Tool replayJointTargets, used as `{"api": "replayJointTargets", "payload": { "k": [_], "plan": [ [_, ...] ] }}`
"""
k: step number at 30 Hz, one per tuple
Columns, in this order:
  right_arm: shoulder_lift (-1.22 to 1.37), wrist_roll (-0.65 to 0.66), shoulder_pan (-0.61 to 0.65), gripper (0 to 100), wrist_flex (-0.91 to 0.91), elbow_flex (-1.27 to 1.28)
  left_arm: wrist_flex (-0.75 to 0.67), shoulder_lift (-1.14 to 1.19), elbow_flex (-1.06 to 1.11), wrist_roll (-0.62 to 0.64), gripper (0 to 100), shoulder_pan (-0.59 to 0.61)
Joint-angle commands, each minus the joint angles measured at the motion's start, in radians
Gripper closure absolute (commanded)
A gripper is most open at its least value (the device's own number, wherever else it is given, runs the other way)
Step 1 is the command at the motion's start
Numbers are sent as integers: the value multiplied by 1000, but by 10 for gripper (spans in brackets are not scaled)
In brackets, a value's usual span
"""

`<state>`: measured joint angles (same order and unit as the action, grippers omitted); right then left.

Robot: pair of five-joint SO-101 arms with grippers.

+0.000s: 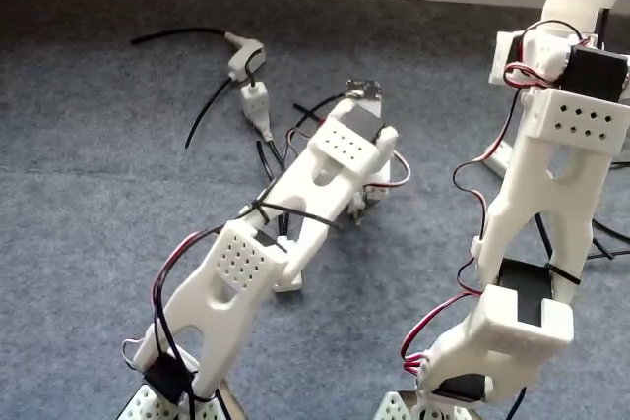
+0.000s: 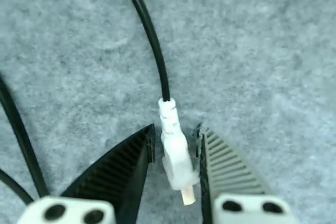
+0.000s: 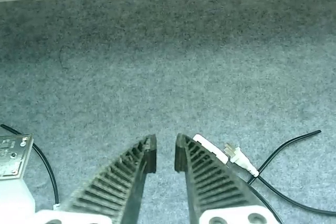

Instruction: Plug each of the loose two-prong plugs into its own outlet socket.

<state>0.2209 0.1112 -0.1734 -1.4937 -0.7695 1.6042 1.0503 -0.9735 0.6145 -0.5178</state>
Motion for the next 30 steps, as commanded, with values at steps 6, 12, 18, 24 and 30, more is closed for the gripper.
{"api": "replayJointTargets", "payload": {
  "k": [6, 12, 18, 24, 30],
  "plan": [
    [-18, -3, -10, 919, 18, -47, 29, 10, -67, -3, 843, -10],
    [-18, -3, -10, 919, 18, -47, 137, 13, -131, -2, 843, -44],
    [-18, -3, -10, 919, 18, -47, 143, 15, -137, 0, 843, -62],
    [-18, -3, -10, 919, 18, -47, 141, 15, -137, 2, 843, -56],
    [-18, -3, -10, 919, 18, -47, 141, 15, -137, 2, 843, -56]
  ]
}}
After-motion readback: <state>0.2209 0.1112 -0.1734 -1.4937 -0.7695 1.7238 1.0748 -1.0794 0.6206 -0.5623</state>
